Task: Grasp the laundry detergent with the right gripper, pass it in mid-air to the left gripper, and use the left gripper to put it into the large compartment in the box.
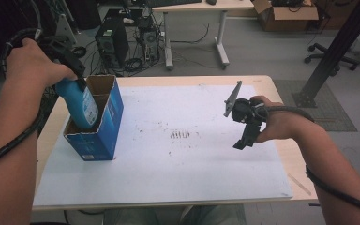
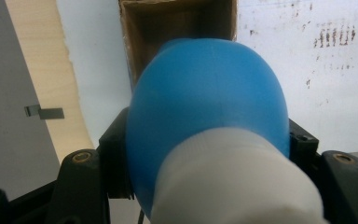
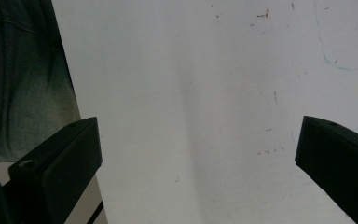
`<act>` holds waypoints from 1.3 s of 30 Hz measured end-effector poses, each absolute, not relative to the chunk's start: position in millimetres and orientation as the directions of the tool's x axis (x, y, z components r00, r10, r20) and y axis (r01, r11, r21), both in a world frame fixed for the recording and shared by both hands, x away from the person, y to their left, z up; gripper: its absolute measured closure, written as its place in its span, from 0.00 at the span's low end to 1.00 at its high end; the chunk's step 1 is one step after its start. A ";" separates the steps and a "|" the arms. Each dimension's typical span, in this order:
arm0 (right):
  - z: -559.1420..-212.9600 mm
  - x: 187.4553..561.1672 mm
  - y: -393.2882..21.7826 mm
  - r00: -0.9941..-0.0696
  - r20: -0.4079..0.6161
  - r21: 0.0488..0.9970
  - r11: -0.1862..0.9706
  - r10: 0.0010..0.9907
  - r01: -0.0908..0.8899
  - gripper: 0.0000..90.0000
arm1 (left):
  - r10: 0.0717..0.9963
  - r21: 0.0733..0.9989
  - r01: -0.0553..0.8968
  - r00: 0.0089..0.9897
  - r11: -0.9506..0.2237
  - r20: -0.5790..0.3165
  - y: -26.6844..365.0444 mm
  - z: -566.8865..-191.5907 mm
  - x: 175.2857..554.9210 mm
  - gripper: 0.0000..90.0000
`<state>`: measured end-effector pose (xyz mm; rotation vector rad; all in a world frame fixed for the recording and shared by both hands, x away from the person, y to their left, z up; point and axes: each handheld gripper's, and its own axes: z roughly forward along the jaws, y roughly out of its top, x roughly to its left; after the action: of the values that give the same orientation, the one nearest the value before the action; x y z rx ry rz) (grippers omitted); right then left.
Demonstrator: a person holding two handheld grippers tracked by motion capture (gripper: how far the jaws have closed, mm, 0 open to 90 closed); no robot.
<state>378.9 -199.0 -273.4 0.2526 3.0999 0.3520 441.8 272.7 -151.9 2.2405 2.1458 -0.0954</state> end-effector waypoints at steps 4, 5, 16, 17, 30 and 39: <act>-274.3 379.0 -199.7 -0.987 0.003 0.223 0.962 0.158 0.155 0.00 | 0.997 -0.014 0.999 0.047 -0.048 -0.064 271.0 -158.6 441.8 0.42; -274.7 378.7 -199.9 -0.987 0.003 0.228 0.961 0.160 0.157 0.00 | 0.997 -0.013 0.999 0.044 -0.045 -0.063 270.8 -160.5 441.6 0.42; -274.5 378.6 -201.4 -0.987 0.003 0.228 0.961 0.162 0.158 0.00 | 0.998 -0.009 0.999 0.044 -0.044 -0.042 267.5 -183.0 440.8 0.42; -274.6 378.7 -201.2 -0.987 0.004 0.227 0.961 0.162 0.159 0.00 | 0.998 -0.008 0.999 0.047 -0.047 -0.040 267.1 -185.4 440.9 0.42; -277.8 377.5 -199.4 -0.985 0.014 0.217 0.962 0.169 0.168 0.00 | 0.998 -0.008 0.999 0.052 -0.052 -0.032 264.7 -213.1 440.0 0.42; -283.7 376.3 -197.0 -0.987 0.019 0.220 0.962 0.160 0.161 0.00 | 0.998 -0.022 0.998 0.057 -0.057 -0.041 264.6 -230.9 438.6 0.42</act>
<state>376.3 -197.0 -283.7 0.2546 3.1124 0.3496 438.6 264.6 -230.9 2.2746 2.1484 -0.0695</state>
